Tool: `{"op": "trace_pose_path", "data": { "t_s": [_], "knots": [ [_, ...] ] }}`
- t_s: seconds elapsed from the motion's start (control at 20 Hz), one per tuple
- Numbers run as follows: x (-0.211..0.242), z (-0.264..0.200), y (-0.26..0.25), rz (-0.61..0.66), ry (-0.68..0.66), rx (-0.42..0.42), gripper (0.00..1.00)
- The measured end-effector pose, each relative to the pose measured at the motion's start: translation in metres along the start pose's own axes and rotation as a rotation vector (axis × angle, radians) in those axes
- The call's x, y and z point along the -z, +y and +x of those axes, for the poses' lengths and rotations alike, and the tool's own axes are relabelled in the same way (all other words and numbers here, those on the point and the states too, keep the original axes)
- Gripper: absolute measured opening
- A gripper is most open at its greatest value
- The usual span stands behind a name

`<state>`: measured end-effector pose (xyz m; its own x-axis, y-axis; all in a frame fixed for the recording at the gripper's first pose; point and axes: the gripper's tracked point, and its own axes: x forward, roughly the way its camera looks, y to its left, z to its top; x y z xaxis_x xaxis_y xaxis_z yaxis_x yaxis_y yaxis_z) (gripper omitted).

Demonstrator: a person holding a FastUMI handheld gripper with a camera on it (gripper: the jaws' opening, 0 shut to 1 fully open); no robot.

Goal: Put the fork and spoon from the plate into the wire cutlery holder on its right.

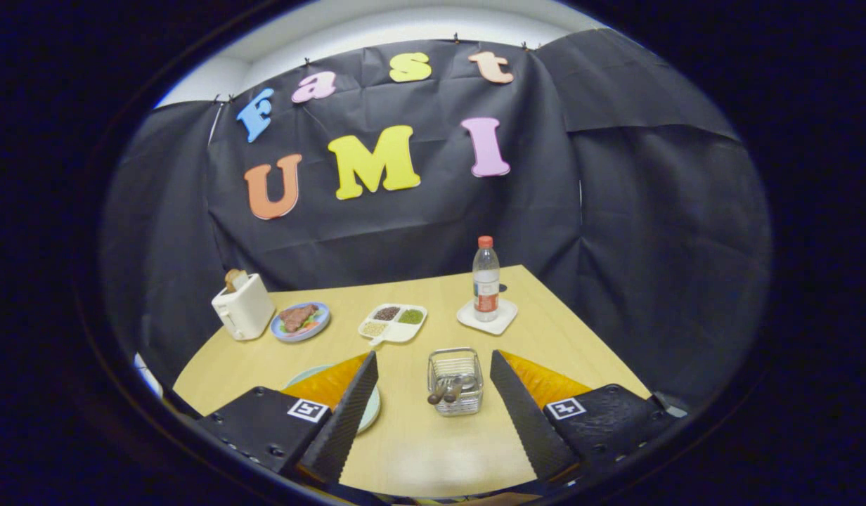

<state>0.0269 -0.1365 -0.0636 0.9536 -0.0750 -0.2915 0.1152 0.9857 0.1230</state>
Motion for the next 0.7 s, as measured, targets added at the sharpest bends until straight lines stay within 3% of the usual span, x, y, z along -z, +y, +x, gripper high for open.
{"op": "trace_pose_path", "data": {
  "t_s": [0.3,0.7],
  "knots": [
    [-0.007,-0.065,0.039,-0.012,-0.179,-0.014,0.96],
    [-0.008,-0.133,0.092,-0.180,-0.305,-0.042,0.96]
  ]
}}
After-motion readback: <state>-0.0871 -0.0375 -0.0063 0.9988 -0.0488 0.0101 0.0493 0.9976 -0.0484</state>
